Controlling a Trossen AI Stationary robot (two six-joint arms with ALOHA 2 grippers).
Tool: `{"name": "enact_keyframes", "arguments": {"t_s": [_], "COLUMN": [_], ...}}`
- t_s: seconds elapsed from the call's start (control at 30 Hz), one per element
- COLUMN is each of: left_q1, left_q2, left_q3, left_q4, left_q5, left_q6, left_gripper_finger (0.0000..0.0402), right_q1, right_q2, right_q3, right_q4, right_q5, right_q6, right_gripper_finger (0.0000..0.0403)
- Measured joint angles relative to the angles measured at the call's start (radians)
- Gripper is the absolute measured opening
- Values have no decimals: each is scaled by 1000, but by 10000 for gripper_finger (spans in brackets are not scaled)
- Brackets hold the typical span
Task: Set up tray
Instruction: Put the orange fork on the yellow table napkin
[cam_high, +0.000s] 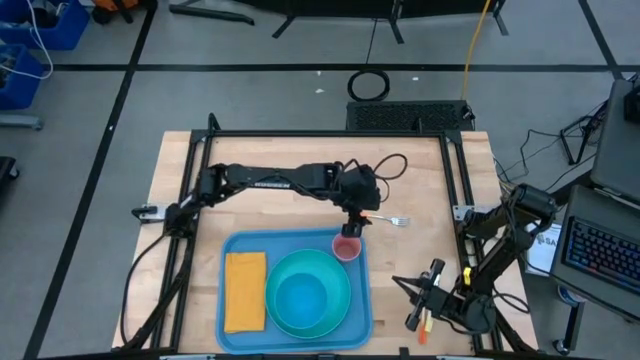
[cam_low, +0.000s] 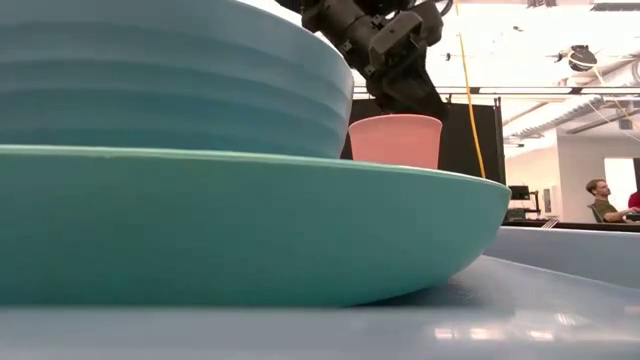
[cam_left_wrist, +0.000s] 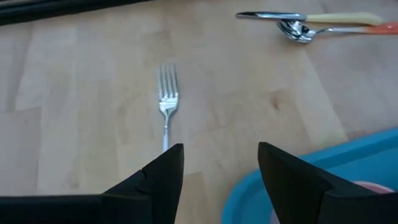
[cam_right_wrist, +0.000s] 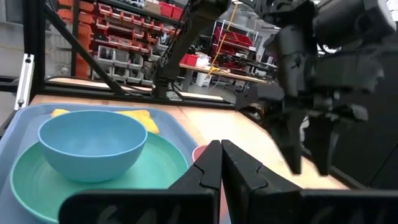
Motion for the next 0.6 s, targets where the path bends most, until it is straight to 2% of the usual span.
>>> {"name": "enact_keyframes", "arguments": {"t_s": [0.2, 0.3, 0.37, 0.53, 0.6], "left_q1": [-13, -27, -36, -36, -41], "left_q2": [10, -4, -37, -107, -128], "left_q3": [1, 0, 0, 1, 0], "left_q4": [-8, -7, -53, -142, -191], "left_q5": [-3, -17, -39, -62, -64], "left_q6": [2, 33, 51, 22, 6], "left_gripper_finger": [190, 168, 137, 20, 11], "right_q1": [-14, -26, -29, -44, -57], "right_q2": [-5, -5, -5, -5, -13], "right_q3": [0, 0, -5, -42, -58], "right_q4": [0, -1, 0, 16, 55], "right_q5": [0, 0, 0, -2, -1], "right_q6": [-27, -41, -38, -1, -8], "right_gripper_finger": [0, 0, 0, 0, 0]}}
